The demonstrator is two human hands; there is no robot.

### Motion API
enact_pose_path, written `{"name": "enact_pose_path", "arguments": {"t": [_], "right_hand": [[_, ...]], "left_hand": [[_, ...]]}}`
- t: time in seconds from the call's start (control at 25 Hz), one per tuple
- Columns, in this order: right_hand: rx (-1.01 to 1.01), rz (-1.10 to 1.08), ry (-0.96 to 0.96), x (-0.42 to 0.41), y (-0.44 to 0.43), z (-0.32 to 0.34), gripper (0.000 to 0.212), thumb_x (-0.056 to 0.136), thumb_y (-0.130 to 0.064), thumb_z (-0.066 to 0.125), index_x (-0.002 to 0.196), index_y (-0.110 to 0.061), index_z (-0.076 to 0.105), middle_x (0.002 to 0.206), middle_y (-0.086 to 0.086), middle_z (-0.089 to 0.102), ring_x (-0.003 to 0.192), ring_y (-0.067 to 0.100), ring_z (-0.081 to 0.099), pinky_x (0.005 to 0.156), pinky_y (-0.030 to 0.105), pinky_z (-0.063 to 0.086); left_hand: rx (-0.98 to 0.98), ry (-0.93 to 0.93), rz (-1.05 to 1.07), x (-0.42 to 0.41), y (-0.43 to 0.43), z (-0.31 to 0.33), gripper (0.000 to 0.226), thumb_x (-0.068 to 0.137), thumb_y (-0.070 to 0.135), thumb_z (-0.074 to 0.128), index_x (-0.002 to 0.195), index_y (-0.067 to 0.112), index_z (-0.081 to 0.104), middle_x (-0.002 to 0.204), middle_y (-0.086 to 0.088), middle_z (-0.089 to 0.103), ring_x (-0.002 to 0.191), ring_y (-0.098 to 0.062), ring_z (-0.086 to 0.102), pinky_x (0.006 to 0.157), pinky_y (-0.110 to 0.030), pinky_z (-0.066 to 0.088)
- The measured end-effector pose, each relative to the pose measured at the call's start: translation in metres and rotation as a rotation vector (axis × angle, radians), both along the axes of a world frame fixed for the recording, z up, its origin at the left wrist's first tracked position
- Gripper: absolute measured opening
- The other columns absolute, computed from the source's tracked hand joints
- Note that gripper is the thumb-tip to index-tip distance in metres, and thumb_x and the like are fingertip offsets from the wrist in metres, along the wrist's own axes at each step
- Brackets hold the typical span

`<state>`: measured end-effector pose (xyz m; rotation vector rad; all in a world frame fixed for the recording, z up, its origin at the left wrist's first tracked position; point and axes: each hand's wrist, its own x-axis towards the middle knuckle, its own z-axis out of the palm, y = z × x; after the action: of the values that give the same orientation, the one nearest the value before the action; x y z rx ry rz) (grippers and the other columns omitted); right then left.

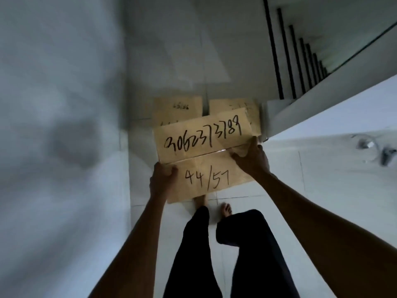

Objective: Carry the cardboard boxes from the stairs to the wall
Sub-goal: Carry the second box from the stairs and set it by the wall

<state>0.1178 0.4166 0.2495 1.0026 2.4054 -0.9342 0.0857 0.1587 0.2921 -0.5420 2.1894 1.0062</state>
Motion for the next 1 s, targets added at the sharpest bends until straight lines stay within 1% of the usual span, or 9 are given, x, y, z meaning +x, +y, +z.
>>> {"name": "enact_pose_path", "arguments": {"t": [0.12,0.24,0.32,0.44,0.56,0.64,0.72,0.84,1.0], "right_hand": [[0.005,0.100,0.061,0.007,-0.040,0.078,0.095,0.075,-0.052,0.071,0.142,-0.011,0.019,0.130,0.023,0.053,0.116,0.046,0.055,0.091,0.058,0.052],[-0.034,0.240,0.110,0.023,-0.069,0.124,0.093,0.075,-0.044,0.072,0.144,-0.011,0.018,0.133,0.022,0.051,0.117,0.045,0.055,0.091,0.059,0.052],[-0.015,0.360,0.137,0.037,-0.084,0.137,0.095,0.075,-0.043,0.071,0.146,-0.011,0.016,0.134,0.022,0.051,0.118,0.045,0.055,0.093,0.057,0.051],[0.009,0.566,0.179,0.067,-0.117,0.147,0.096,0.077,-0.045,0.071,0.146,-0.009,0.016,0.142,0.023,0.046,0.121,0.044,0.054,0.096,0.055,0.051],[-0.020,0.772,0.150,0.110,-0.171,0.157,0.090,0.079,-0.044,0.070,0.145,-0.008,0.020,0.136,0.022,0.050,0.122,0.043,0.052,0.099,0.055,0.048],[-0.062,0.910,0.129,0.155,-0.214,0.164,0.088,0.078,-0.043,0.071,0.143,-0.008,0.022,0.131,0.021,0.052,0.119,0.043,0.053,0.097,0.055,0.048],[-0.091,1.024,0.132,0.201,-0.253,0.168,0.085,0.077,-0.041,0.072,0.140,-0.007,0.026,0.128,0.022,0.054,0.116,0.043,0.056,0.096,0.054,0.049],[-0.133,1.206,0.144,0.295,-0.314,0.174,0.079,0.078,-0.037,0.072,0.137,-0.005,0.030,0.126,0.022,0.056,0.113,0.042,0.058,0.094,0.051,0.051],[-0.185,1.437,0.114,0.439,-0.382,0.180,0.079,0.077,-0.037,0.071,0.137,-0.007,0.029,0.126,0.019,0.055,0.115,0.041,0.057,0.095,0.052,0.050]], "left_hand": [[-0.011,0.084,0.127,0.027,-0.037,0.081,0.073,0.067,0.053,0.053,0.129,0.016,0.045,0.126,-0.011,0.061,0.114,-0.035,0.059,0.096,-0.052,0.050],[-0.015,0.160,0.298,0.079,-0.066,0.127,0.075,0.067,0.051,0.052,0.131,0.013,0.045,0.128,-0.013,0.060,0.113,-0.036,0.059,0.095,-0.051,0.050],[-0.024,0.181,0.414,0.126,-0.080,0.138,0.070,0.071,0.049,0.057,0.131,0.014,0.046,0.128,-0.013,0.061,0.112,-0.035,0.060,0.095,-0.052,0.051],[-0.028,0.202,0.626,0.207,-0.101,0.139,0.065,0.077,0.048,0.060,0.132,0.014,0.048,0.130,-0.012,0.060,0.114,-0.035,0.060,0.097,-0.054,0.050],[-0.084,0.219,0.848,0.302,-0.127,0.142,0.059,0.084,0.041,0.061,0.133,0.013,0.047,0.132,-0.014,0.059,0.116,-0.037,0.059,0.098,-0.055,0.049],[-0.110,0.222,1.009,0.377,-0.145,0.146,0.062,0.083,0.042,0.063,0.135,0.013,0.047,0.133,-0.014,0.059,0.117,-0.037,0.058,0.099,-0.055,0.049],[-0.158,0.226,1.124,0.442,-0.161,0.149,0.064,0.082,0.042,0.065,0.136,0.011,0.046,0.135,-0.015,0.057,0.120,-0.037,0.056,0.100,-0.053,0.048],[-0.233,0.233,1.300,0.558,-0.186,0.152,0.063,0.084,0.040,0.065,0.136,0.011,0.046,0.137,-0.015,0.055,0.123,-0.036,0.054,0.102,-0.049,0.046],[-0.257,0.280,1.512,0.726,-0.210,0.149,0.064,0.080,0.041,0.067,0.134,0.010,0.049,0.133,-0.016,0.059,0.118,-0.036,0.057,0.098,-0.052,0.049]]}}
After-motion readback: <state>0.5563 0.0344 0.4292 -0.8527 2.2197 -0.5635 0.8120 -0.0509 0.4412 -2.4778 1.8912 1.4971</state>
